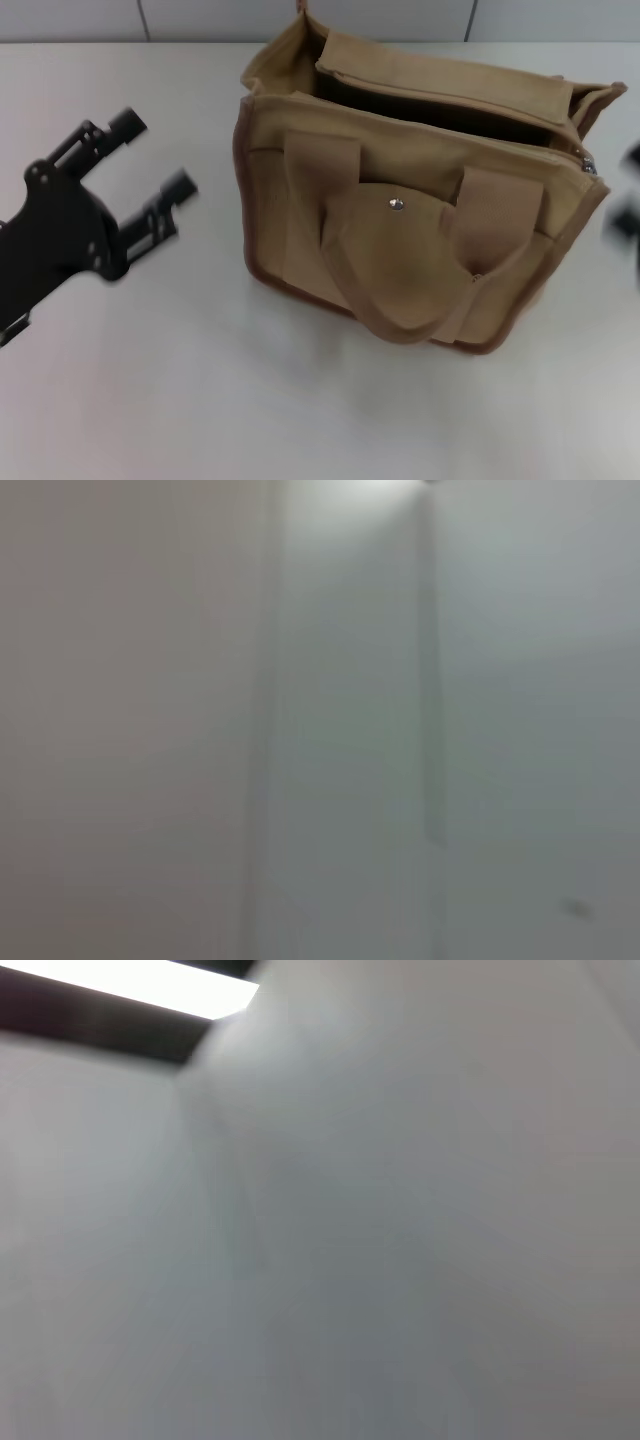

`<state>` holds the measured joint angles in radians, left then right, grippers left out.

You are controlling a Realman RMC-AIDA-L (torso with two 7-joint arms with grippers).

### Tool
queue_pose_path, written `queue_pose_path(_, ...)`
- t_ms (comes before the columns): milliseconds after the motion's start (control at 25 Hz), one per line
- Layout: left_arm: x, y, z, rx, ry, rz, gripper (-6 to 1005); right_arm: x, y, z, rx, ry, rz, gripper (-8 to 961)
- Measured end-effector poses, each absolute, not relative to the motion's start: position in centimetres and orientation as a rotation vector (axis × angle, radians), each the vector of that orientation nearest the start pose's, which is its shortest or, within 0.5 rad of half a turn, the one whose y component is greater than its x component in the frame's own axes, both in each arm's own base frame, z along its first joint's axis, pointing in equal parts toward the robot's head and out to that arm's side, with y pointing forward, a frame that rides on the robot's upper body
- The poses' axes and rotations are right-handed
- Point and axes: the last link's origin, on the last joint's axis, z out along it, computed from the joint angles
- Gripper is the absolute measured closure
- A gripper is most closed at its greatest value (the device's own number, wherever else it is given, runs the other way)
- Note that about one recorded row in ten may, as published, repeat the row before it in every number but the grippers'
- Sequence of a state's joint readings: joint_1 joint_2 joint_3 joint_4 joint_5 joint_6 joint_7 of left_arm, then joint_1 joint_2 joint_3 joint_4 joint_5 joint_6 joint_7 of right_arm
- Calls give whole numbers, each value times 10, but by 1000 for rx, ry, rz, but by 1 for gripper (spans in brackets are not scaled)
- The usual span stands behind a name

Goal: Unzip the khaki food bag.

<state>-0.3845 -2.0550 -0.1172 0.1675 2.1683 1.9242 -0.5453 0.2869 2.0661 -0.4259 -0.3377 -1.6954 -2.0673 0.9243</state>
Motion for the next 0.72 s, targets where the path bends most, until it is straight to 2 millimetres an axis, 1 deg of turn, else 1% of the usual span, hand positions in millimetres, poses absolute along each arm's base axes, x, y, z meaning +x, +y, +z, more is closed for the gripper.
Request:
queue_pose_path(40,-295,243,24,-2295,-112,-1200,499,281,205,31,-2478,263,1477,420)
queue_pose_path(80,-295,243,24,-2295,-112,-1200,454,281,205,31,-2478,263,1477,379)
queue_pose_path(120,-297,244,29,-2459,-91,-1159,408,280,202,29,-2582,246,1457,338)
queue_pose_path(200,-297,244,30,-2532,-96,-1145,303,279,201,23,-2714,245,1418,257)
queue_pose_path(240,-297,243,30,-2641,-106,-1115,250,276,201,17,-2767,247,1400,216)
queue_pose_path(320,-298,242,30,-2673,-103,-1100,219,275,201,14,-2784,246,1396,135)
queue_pose_path(440,-300,239,30,-2709,-101,-1079,172,273,203,6,-2800,251,1375,118)
queue_pose_path(560,-300,238,30,-2709,-104,-1079,172,271,207,2,-2810,251,1360,101)
queue_pose_path(720,-300,237,28,-2710,-108,-1082,172,269,209,1,-2818,250,1362,101)
